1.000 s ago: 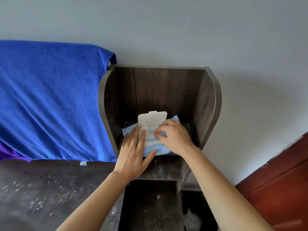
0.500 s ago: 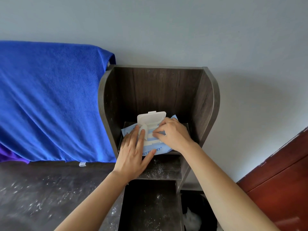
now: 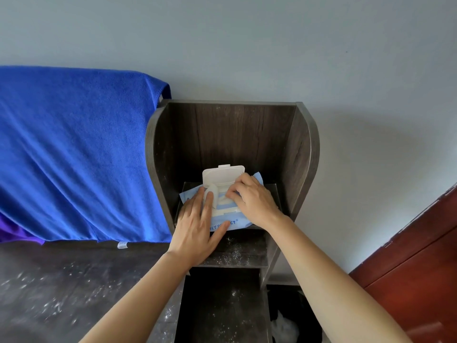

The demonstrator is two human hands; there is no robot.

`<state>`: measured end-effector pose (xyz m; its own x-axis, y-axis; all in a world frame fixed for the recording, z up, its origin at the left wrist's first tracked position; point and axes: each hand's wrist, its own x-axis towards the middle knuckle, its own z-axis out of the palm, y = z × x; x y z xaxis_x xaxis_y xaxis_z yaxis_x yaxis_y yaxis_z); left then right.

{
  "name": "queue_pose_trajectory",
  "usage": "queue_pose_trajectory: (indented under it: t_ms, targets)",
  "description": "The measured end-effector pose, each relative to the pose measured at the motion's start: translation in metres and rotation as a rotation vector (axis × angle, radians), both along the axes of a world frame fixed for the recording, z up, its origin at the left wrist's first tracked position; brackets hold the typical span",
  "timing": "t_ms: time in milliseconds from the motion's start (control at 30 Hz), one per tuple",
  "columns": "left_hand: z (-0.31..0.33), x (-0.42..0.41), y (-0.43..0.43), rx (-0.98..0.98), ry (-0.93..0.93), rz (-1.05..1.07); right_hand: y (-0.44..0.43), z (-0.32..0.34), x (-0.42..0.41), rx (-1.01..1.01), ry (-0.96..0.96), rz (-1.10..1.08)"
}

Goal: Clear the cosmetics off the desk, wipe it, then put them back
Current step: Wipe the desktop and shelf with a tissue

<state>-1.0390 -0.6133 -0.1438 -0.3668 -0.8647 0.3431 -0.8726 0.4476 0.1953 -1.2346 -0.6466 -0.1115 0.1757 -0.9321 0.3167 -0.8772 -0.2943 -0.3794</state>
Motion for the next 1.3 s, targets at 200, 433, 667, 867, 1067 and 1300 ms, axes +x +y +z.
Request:
queue_pose_trajectory:
  t_ms: [200,433,667,867,1067,1300]
  targets:
    - [-0.001,-0.002,-0.001,0.0,-0.008,0.02,0.011,0.0,-0.002,0.072,-0.392,0.019]
    - [0.0,-0.002,0.001,-0.004,-0.01,0.019,0.028,-0.01,-0.006,0.083,-0.389,0.074]
    - [-0.002,-0.001,0.001,0.003,-0.02,0.024,0.025,-0.016,-0.005,0.057,-0.37,0.024]
    - [0.0,-0.002,0.002,0.006,-0.02,0.017,0.02,-0.013,0.004,-0.047,-0.323,-0.031]
    - [-0.001,-0.001,0.001,-0.007,-0.013,0.01,0.027,-0.004,0.004,-0.033,-0.408,-0.017]
    - [0.0,0.001,0.0,-0.009,-0.004,-0.019,0.048,0.03,0.009,-0.1,-0.64,-0.09]
